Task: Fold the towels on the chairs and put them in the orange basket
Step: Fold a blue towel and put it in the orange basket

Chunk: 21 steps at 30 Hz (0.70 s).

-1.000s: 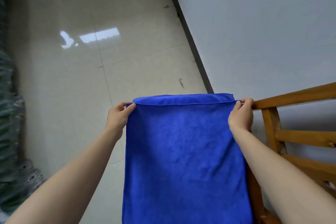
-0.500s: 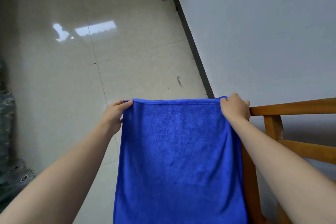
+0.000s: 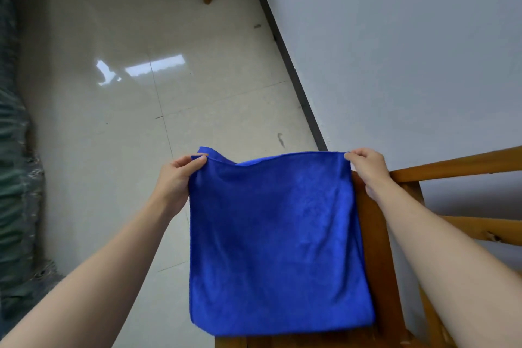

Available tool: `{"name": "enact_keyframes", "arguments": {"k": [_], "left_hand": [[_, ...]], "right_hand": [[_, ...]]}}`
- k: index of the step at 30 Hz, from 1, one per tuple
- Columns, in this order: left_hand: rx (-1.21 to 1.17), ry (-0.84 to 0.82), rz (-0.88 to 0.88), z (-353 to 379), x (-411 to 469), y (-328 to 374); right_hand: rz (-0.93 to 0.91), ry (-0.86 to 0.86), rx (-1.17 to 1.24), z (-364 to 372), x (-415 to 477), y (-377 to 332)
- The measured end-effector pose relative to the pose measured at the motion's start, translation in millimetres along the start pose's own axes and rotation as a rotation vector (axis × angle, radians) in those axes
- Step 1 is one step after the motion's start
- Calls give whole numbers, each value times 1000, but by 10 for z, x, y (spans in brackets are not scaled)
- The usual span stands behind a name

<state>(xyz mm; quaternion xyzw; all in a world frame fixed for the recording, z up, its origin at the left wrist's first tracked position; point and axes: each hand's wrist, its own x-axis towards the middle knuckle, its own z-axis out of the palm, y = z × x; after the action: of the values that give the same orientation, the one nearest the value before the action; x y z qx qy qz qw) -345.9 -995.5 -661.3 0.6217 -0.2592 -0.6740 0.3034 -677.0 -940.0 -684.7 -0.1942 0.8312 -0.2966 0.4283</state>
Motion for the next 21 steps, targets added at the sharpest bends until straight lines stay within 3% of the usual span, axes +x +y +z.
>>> {"name": "enact_keyframes", "arguments": {"k": [4, 12, 16, 18, 21], "left_hand": [[18, -45, 24, -1, -103, -22], [-19, 48, -60, -135, -7, -347], [-16, 60, -94, -145, 2, -372], [-22, 44, -101, -134, -38, -366], [-42, 18, -116, -130, -147, -341]], "right_hand": [[-7, -103, -38, 137, 93, -131], [68, -228, -299, 419, 507, -129], [86, -243, -246, 511, 472, -72], [52, -236, -228, 535, 409, -23], [-140, -131, -472, 565, 238, 62]]}}
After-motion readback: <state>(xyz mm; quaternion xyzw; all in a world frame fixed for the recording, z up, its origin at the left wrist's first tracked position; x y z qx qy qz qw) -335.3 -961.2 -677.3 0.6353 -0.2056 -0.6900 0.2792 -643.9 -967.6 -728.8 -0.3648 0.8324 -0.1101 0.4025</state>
